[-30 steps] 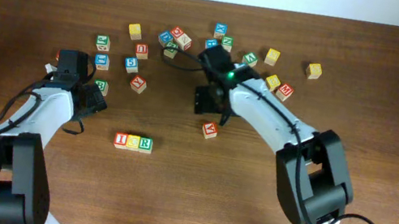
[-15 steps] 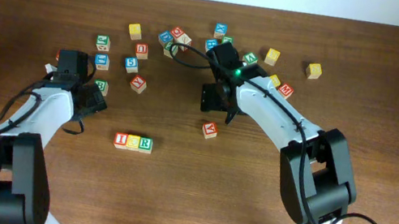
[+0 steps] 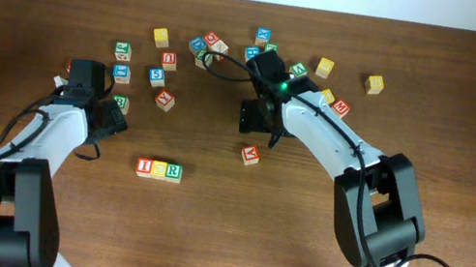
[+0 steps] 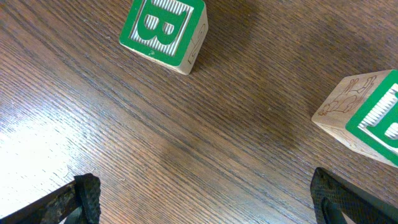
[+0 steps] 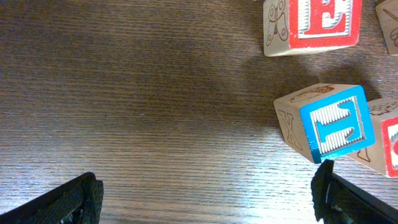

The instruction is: Spell out ICRA

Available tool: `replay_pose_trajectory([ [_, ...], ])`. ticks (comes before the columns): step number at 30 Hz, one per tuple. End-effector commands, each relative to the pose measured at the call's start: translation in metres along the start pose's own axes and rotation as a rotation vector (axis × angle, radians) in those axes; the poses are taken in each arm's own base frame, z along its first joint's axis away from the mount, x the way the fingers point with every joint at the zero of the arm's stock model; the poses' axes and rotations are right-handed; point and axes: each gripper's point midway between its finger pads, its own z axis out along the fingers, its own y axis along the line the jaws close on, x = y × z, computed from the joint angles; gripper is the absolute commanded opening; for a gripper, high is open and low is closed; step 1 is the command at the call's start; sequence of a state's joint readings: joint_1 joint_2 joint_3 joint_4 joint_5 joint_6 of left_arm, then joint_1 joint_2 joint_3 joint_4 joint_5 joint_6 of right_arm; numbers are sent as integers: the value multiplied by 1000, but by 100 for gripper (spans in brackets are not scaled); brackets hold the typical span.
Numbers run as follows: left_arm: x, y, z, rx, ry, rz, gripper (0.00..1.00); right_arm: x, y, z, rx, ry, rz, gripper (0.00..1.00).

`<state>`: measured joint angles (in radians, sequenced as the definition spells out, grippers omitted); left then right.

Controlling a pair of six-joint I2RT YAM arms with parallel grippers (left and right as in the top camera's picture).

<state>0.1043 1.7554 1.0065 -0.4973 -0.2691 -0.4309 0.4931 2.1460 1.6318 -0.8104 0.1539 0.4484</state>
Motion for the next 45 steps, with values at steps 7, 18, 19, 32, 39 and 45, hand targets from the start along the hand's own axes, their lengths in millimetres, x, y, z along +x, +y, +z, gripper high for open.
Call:
replay_pose_trajectory([
  [7,-2,-1,1,0,0,-3,99,2,-2,4,18,4,1,98],
  [18,-2,-1,1,0,0,-3,99,2,-2,4,18,4,1,98],
  [19,-2,-1,1,0,0,-3,99,2,-2,4,18,4,1,98],
  [32,-2,-1,1,0,0,-3,99,2,-2,4,18,4,1,98],
  [39,-2,-1,1,0,0,-3,99,0,-1,4,13,-7,2,98],
  [45,-2,-1,1,0,0,-3,99,5,1,4,-1,19,0,98],
])
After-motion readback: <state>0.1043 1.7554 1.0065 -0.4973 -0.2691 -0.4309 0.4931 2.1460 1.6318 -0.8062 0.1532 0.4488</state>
